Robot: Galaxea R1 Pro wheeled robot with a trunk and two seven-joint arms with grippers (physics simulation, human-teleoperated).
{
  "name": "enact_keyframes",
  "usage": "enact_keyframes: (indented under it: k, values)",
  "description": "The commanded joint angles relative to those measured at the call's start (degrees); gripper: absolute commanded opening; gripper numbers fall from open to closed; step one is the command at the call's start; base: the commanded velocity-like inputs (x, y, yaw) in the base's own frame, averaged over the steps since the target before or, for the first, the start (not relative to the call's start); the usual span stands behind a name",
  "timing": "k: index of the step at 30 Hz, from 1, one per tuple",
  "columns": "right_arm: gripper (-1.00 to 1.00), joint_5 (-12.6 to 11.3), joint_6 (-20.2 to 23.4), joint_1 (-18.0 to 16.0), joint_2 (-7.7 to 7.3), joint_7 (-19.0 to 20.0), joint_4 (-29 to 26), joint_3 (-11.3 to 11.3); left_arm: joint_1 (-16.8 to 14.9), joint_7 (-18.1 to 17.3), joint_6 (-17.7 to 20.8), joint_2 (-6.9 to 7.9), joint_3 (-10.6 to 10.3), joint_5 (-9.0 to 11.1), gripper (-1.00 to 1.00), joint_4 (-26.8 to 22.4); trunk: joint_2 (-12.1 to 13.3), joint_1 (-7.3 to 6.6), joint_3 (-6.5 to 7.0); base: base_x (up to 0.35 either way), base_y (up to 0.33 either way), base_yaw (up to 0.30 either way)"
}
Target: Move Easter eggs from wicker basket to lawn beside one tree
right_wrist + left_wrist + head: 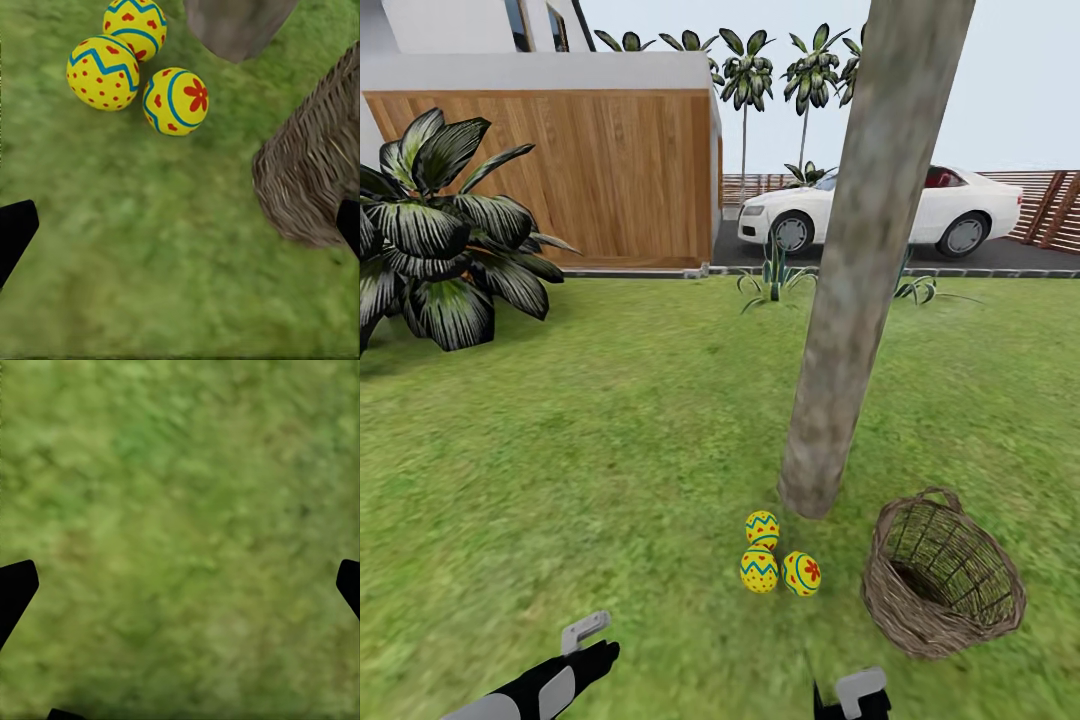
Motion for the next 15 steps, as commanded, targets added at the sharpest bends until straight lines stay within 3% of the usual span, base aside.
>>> enact_keyframes:
  k: [1,15]
  values:
    - [1.0,-0.25,-0.1,0.3,0.04,-0.2,0.14,0.5,-0.02,-0.03,0.09,0.0,-0.08,0.6,1.0,-0.02,-0.02,-0.01,-0.05,0.0,0.0,0.0]
    - [1.0,-0.25,-0.1,0.84,-0.03,-0.28,0.09,0.52,-0.02,-0.03,0.09,0.0,-0.08,0.6,1.0,-0.02,-0.02,-0.01,-0.05,0.0,0.0,0.0]
